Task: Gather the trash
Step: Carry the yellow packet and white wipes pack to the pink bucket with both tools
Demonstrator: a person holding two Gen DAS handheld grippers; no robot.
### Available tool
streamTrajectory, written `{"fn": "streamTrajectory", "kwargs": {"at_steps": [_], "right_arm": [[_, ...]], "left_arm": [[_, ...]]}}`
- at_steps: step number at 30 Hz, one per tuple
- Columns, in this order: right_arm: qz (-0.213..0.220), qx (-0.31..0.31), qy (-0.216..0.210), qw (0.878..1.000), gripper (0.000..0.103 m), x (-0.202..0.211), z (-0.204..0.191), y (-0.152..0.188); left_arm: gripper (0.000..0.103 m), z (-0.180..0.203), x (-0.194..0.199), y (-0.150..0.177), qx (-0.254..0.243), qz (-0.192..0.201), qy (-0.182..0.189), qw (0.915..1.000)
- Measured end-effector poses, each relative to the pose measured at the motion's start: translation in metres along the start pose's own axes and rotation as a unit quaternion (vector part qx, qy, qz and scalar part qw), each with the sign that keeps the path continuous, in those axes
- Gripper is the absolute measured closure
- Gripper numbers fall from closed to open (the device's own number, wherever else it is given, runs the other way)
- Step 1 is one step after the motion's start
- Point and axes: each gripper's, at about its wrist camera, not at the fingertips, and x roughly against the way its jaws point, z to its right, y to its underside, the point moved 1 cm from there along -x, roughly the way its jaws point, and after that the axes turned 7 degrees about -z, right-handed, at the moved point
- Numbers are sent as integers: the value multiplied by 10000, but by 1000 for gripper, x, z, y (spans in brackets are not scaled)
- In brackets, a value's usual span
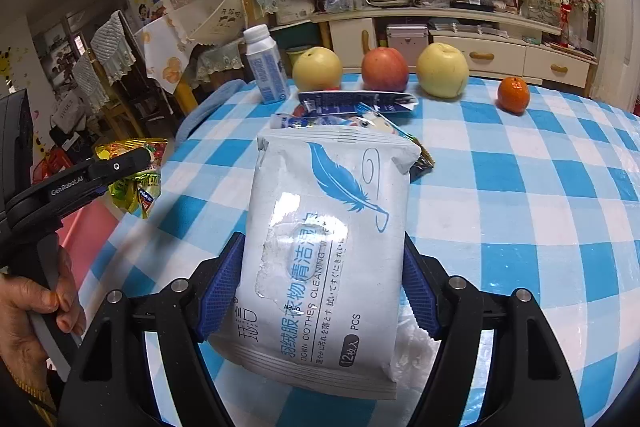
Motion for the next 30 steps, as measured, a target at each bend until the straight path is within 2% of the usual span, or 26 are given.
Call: {"fn": "streamTrajectory", "kwargs": {"at_steps": [15,30], "right_arm": [[-34,290,-529,9982,30,2,-61,-2],[-104,1049,-1101,9883,30,-6,-173,-14]], "left_arm": [[63,-40,38,-10,141,304,-749,9966],[63,-106,78,-15,737,490,-1552,9839]]}}
